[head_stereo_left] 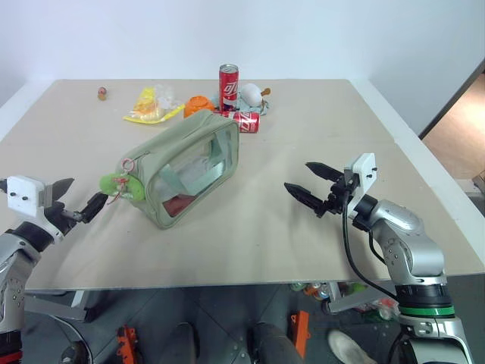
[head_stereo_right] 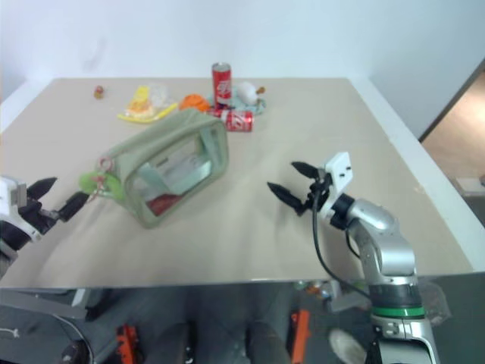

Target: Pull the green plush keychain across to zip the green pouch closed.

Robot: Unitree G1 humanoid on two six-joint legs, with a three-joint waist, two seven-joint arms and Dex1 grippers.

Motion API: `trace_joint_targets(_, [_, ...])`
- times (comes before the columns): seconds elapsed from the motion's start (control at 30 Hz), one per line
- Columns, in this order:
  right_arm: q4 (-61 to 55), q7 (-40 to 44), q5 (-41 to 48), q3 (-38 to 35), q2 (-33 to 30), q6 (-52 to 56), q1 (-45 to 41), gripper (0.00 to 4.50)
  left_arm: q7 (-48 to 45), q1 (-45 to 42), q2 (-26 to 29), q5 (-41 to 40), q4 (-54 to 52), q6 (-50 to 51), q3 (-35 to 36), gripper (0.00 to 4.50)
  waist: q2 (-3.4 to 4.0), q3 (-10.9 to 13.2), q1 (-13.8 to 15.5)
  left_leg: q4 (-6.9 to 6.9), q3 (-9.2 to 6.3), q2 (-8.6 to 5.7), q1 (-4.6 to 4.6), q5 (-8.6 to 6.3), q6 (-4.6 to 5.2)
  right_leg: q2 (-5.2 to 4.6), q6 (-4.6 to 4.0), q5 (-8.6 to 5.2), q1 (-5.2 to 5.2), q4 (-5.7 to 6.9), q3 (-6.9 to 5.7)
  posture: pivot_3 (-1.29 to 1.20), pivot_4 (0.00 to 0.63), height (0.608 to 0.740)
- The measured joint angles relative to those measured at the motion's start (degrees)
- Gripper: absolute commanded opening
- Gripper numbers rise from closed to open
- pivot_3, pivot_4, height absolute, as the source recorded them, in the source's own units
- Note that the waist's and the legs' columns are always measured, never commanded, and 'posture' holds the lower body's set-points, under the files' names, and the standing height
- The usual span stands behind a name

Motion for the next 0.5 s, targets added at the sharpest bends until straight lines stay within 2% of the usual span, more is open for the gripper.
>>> trace_joint_targets(0.5, [1.32,0.08,-1.02,0.02,0.0,-1.49,-0.87,4.47,0.31,-0.28,-1.38,-3.66,0.04,0.09,1.75,4.5,-0.02,0.01,0.0,-0.02,0.06,0.03,0.02,0.0,0.0,0.02,-0.02,0.02,-0.01,0.0,0.03,0.0,0.15,0.74])
